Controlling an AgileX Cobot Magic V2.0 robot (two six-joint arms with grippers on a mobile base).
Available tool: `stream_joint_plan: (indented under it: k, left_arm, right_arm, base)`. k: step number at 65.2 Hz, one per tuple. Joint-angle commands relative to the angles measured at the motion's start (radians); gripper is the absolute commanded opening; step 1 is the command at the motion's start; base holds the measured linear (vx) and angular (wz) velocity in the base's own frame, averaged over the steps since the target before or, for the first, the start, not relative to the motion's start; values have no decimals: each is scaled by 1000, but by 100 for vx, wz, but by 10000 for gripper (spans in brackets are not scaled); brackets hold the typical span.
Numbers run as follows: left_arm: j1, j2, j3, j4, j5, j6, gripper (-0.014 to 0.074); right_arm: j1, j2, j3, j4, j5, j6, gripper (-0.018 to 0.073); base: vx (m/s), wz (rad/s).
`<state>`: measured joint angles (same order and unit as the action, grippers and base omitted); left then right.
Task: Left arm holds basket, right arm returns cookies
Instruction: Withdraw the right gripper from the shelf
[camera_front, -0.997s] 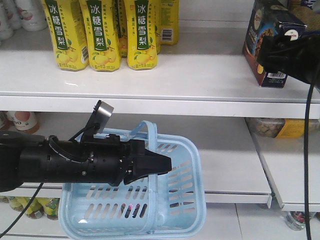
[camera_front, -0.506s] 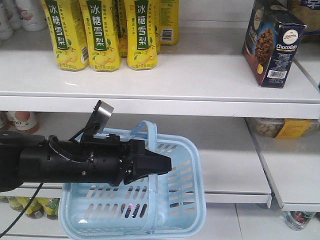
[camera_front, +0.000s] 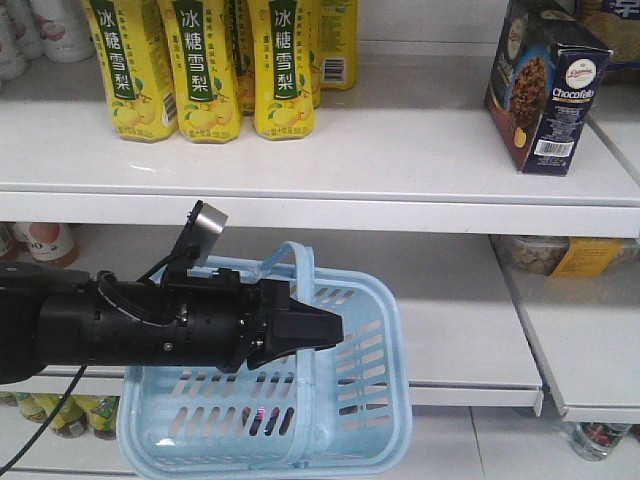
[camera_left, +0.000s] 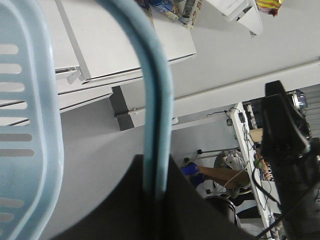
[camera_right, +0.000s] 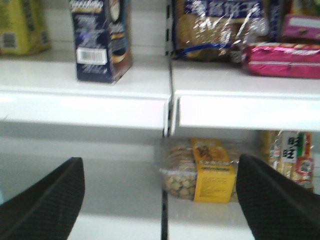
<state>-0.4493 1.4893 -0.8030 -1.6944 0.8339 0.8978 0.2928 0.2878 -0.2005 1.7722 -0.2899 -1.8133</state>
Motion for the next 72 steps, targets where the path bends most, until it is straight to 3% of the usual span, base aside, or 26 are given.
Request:
stream_joint_plan:
  k: [1,21,29,39,50,72]
  left_arm:
    - [1,-39,-28,-58,31,5,-6]
    - [1,-39,-28,-58,31,5,-6]
    - [1,-39,-28,-58,31,5,-6]
    - [1,-39,-28,-58,31,5,-6]
    - [1,-39,-28,-58,31,5,-6]
    - [1,-39,-28,-58,31,5,-6]
  right_arm:
    - [-3,6,4,7,67,-12,569]
    - [-3,6,4,9,-9,-5,545]
    - [-3,6,4,9,-8,-5,480]
    - [-3,6,4,9,-8,-5,272]
    - [-3,6,4,9,-8,-5,-15]
    - [-3,6,4,9,-9,0,-11]
  base:
    - [0,0]
    - [0,0]
    - [0,0]
    - [0,0]
    - [0,0]
    - [0,0]
